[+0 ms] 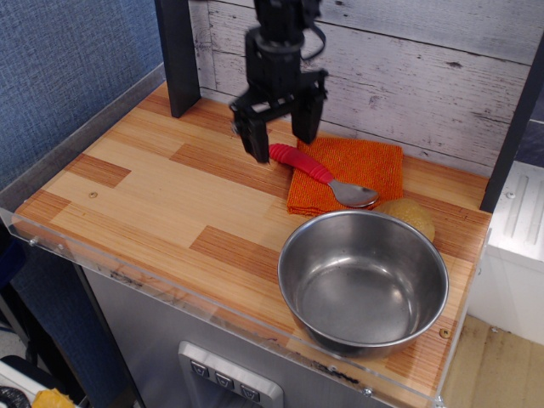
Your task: Place the red spoon on the orange towel.
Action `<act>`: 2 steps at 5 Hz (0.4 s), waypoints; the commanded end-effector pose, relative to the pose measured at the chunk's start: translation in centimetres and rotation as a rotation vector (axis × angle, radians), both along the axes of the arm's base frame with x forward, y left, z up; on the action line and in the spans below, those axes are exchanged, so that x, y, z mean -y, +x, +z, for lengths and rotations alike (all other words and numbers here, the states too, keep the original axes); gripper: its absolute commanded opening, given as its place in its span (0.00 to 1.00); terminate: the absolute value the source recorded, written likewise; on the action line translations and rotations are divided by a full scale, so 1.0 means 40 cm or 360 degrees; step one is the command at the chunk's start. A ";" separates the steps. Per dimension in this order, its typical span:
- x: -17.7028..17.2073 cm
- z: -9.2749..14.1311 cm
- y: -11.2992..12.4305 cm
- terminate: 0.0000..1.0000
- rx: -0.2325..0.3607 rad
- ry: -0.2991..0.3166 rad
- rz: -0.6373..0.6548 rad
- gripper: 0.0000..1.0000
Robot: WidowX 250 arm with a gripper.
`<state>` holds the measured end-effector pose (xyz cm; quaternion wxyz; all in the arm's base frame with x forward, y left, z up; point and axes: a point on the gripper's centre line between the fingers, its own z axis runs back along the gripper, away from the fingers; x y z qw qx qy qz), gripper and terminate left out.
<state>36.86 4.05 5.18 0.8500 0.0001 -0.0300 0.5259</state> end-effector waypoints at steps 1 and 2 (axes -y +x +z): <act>-0.045 0.189 -0.054 0.00 0.0199 -0.0018 0.0032 1.00; -0.093 0.256 -0.112 0.00 0.0234 -0.0056 0.0107 1.00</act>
